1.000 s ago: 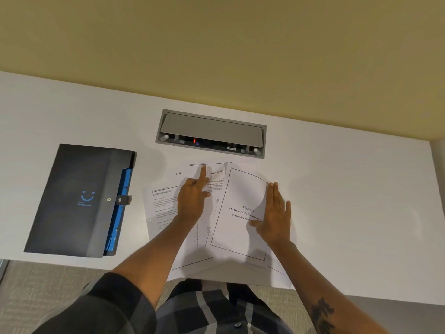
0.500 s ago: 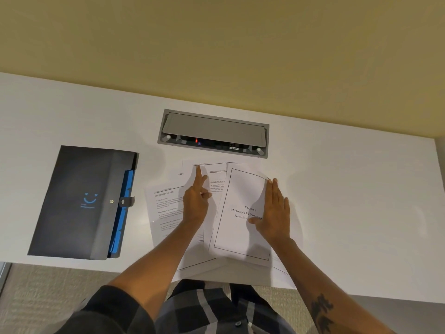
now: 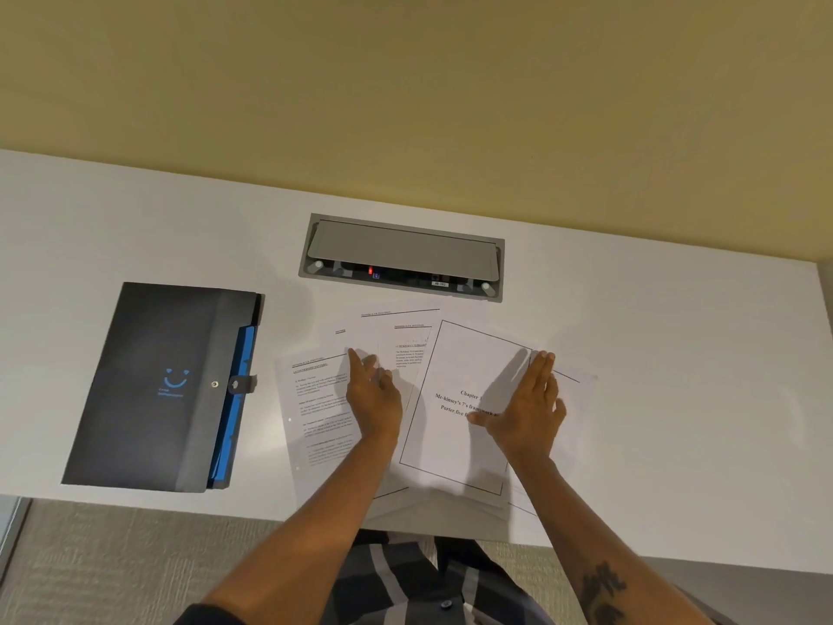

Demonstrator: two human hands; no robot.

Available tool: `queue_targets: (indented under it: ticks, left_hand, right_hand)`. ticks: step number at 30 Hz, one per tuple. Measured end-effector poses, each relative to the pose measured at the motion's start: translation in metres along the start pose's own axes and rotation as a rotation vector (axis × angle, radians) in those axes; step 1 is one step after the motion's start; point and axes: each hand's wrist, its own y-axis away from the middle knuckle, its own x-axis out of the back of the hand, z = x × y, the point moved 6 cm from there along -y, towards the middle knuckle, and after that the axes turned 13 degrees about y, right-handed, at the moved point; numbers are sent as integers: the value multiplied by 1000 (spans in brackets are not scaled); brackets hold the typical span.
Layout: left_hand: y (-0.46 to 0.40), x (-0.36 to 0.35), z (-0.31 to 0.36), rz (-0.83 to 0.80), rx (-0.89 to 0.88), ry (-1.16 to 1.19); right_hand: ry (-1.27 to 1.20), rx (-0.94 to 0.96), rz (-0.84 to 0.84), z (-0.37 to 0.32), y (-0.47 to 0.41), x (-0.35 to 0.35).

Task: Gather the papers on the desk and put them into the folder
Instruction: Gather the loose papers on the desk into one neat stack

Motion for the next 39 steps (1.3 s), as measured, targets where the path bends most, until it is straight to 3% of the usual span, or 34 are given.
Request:
queue_targets:
  ticks: [6, 11, 16, 22, 26, 30, 34, 39]
  left_hand:
    - [2, 1, -4, 0, 31, 31]
    - [4, -4, -3, -23, 84, 102]
    - [6, -9, -4, -57, 146, 138]
    - [13, -19, -6, -272, 146, -80]
    - [15, -7, -7, -258, 91, -234]
    - [11, 20, -5, -174, 57, -284]
    - [11, 61, -12, -115, 123, -162]
    - [20, 106, -25, -72, 232, -127]
  right_hand:
    - [-263, -124, -63, 10, 2, -19]
    - [-588, -120, -120, 6, -1, -23]
    - [-707, -58, -105, -2, -6, -19]
    - [-745, 47, -86, -14, -4, -9]
    - [-794, 4, -74, 0, -8, -5]
    - [-480, -42, 15, 42, -24, 7]
    - [-89, 68, -79, 75, -37, 10]
    - [63, 179, -83, 86, -31, 3]
